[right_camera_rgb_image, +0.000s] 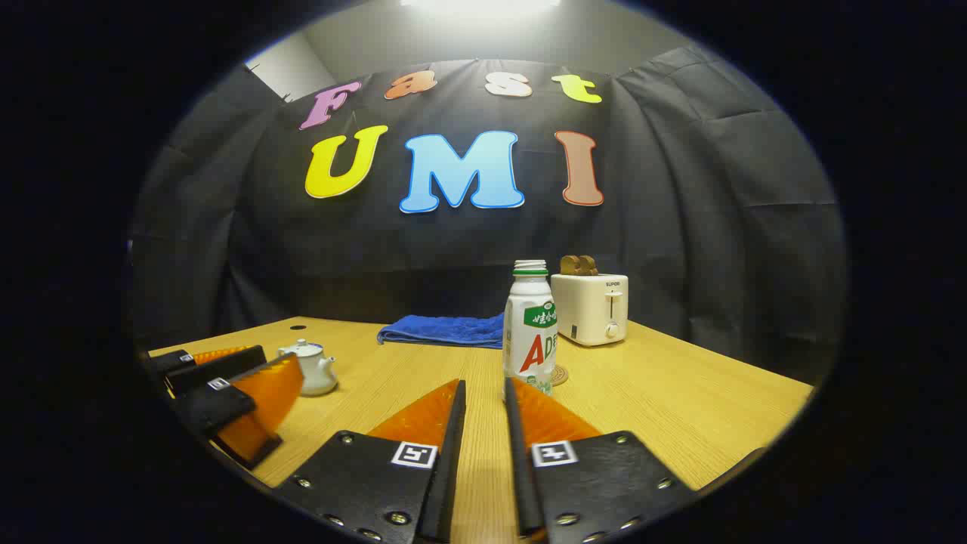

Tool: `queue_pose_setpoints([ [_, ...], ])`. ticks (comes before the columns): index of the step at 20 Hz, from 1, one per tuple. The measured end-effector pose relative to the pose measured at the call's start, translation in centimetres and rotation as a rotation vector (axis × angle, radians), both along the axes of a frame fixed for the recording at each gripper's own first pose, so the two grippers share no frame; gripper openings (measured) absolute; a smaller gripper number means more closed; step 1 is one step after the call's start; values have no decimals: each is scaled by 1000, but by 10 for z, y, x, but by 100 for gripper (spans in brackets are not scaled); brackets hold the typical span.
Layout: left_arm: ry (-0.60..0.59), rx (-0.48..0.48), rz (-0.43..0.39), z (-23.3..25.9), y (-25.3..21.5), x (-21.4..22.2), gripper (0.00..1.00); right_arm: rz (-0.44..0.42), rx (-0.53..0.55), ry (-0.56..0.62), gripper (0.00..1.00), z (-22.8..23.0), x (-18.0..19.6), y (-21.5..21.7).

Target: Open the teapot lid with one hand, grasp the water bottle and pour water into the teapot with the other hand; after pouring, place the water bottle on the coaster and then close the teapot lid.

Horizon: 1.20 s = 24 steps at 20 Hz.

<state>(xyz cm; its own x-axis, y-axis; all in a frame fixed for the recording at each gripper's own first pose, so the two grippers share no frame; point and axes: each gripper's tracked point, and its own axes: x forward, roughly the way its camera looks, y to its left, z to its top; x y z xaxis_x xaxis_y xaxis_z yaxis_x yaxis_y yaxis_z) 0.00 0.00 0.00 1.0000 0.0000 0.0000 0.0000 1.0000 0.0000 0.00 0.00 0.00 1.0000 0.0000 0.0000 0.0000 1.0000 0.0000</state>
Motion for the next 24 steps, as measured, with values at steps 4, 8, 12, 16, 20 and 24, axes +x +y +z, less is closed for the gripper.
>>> queue_pose_setpoints([
  [4,-1,2,11,2,0,1,100,-13,-3,2,97,-1,0,-1],
  [8,-2,2,10,2,0,0,100,-11,-3,2,97,-1,0,-1],
  [12,-1,0,-6,1,-4,0,100,3,-2,2,97,-1,0,2],
  [16,-2,-1,-20,2,-6,0,99,20,-2,1,97,-1,0,3],
  [20,-1,-1,-23,1,-7,1,99,27,-2,3,97,-2,1,4],
  [24,0,2,-25,-1,-8,2,99,37,-6,0,97,-1,1,5],
])
